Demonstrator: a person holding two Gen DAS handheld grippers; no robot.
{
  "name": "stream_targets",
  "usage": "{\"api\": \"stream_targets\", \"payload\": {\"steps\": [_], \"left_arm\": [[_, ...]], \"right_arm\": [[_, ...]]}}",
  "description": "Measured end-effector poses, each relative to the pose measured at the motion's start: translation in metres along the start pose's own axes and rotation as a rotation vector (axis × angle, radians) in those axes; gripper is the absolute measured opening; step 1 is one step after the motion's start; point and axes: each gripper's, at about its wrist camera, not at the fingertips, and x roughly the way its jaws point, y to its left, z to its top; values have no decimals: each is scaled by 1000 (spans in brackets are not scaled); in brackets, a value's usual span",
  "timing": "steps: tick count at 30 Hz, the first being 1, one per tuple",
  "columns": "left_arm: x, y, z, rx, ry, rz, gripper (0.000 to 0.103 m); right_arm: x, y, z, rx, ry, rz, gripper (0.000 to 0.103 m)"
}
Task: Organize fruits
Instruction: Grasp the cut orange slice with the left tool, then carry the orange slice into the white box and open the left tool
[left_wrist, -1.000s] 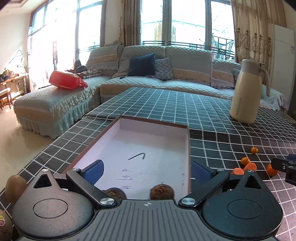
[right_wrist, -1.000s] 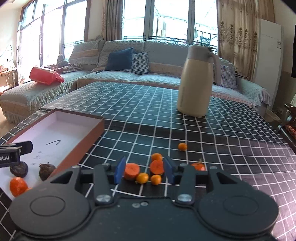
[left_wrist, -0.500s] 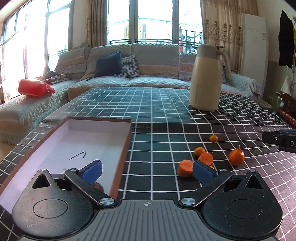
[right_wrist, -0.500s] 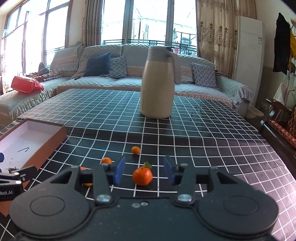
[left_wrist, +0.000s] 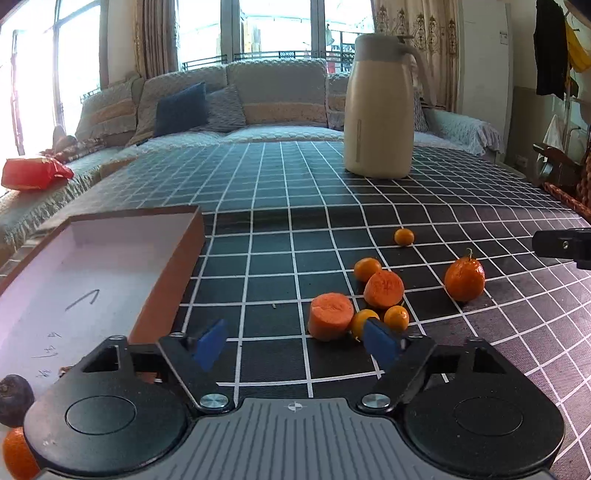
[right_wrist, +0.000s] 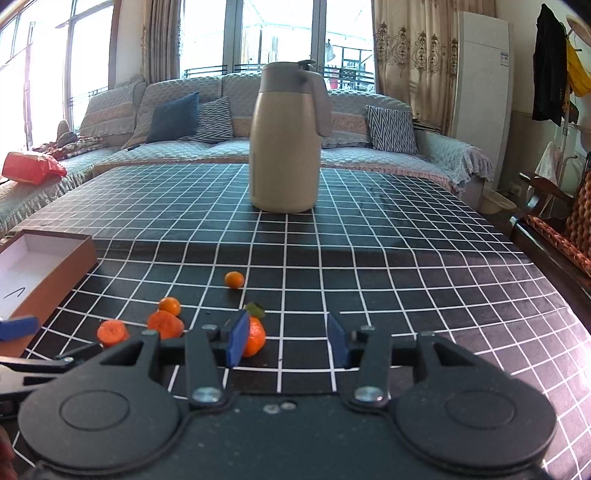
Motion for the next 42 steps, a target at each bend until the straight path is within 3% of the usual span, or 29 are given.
{"api": "stream_targets", "payload": {"steps": [3, 18, 20, 24, 28, 42], "left_arm": [[11, -1, -1, 0, 6, 21, 77], [38, -28, 4, 0, 35, -22, 76], [40, -32, 5, 4, 37, -24, 60], [40, -35, 6, 13, 30, -29, 49], [39, -35, 8, 12, 28, -31, 31], [10, -15, 17, 8, -7, -2, 31]], "right_arm": [[2, -4, 0, -3, -4, -13, 46], [3, -4, 1, -20, -18, -24, 49], [5, -5, 0, -17, -12, -24, 49], [8, -5, -2, -18, -3, -23, 49], [9, -4, 1, -19, -2, -21, 50], [7, 3, 0, -23, 2, -20, 50]]}}
